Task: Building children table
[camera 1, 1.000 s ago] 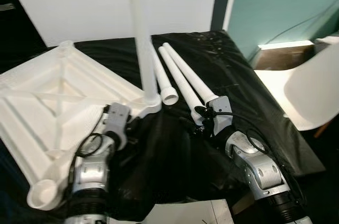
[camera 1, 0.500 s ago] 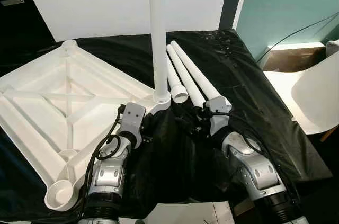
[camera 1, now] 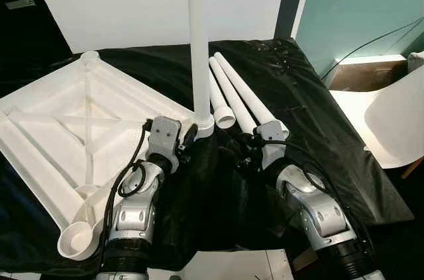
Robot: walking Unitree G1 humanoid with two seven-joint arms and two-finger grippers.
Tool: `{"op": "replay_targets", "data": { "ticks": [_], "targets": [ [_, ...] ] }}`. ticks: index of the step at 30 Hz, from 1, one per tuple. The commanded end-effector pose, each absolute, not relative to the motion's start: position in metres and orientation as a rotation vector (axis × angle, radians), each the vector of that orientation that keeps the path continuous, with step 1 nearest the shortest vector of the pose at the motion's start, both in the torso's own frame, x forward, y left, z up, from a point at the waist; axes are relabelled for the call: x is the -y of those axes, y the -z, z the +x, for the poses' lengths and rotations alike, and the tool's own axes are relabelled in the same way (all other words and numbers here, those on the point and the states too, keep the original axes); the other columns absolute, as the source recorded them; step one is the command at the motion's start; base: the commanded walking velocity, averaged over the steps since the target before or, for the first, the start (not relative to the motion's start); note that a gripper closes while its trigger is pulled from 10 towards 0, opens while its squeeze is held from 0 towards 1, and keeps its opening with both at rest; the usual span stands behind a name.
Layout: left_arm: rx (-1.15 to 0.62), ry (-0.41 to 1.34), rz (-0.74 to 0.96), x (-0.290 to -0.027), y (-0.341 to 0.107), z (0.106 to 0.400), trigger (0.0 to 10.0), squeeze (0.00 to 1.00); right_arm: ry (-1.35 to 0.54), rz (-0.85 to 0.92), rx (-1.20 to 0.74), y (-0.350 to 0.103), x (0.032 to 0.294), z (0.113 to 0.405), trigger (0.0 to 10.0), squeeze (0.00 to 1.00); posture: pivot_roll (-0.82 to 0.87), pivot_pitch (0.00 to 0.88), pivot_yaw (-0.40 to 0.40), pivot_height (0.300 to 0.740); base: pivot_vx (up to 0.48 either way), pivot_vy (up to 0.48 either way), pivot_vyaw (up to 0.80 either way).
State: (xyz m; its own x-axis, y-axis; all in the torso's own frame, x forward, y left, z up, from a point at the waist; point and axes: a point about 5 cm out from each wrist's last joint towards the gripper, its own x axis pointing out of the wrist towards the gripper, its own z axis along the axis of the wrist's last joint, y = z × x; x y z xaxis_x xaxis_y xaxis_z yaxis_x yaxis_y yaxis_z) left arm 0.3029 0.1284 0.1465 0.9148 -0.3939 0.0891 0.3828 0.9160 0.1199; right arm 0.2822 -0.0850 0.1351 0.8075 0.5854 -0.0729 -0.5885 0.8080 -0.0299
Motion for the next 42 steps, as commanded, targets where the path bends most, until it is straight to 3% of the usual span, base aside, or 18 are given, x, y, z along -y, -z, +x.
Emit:
{"op": "replay_targets", "data": {
  "ticks": [1, 27, 34, 42],
  "targets": [
    [0.168, 0.465, 0.082, -0.127, -0.155, 0.3, 10.0, 0.0, -0.629, -0.058, -0.065, -0.133, 0.085, 0.28, 10.0, 0.0, 0.03, 0.0, 0.036, 0.74, 0.0, 0.0, 0.0],
    [0.262, 0.572, 0.032, -0.12, -0.168, 0.297, 10.0, 0.0, -0.619, -0.075, -0.052, -0.135, 0.087, 0.287, 10.0, 0.0, -0.01, 0.0, 0.034, 0.74, 0.0, 0.0, 0.0],
    [0.157, 0.567, 0.164, -0.132, -0.158, 0.304, 10.0, 0.0, -0.609, -0.07, -0.051, -0.135, 0.087, 0.287, 10.0, 0.0, -0.01, 0.0, 0.039, 0.74, 0.0, 0.0, 0.0],
    [-0.123, 0.654, 0.283, -0.148, -0.118, 0.296, 10.0, 0.0, -0.608, -0.065, -0.046, -0.135, 0.085, 0.288, 10.0, 0.0, -0.01, 0.0, 0.045, 0.74, 0.0, 0.0, 0.0]
  ]
}}
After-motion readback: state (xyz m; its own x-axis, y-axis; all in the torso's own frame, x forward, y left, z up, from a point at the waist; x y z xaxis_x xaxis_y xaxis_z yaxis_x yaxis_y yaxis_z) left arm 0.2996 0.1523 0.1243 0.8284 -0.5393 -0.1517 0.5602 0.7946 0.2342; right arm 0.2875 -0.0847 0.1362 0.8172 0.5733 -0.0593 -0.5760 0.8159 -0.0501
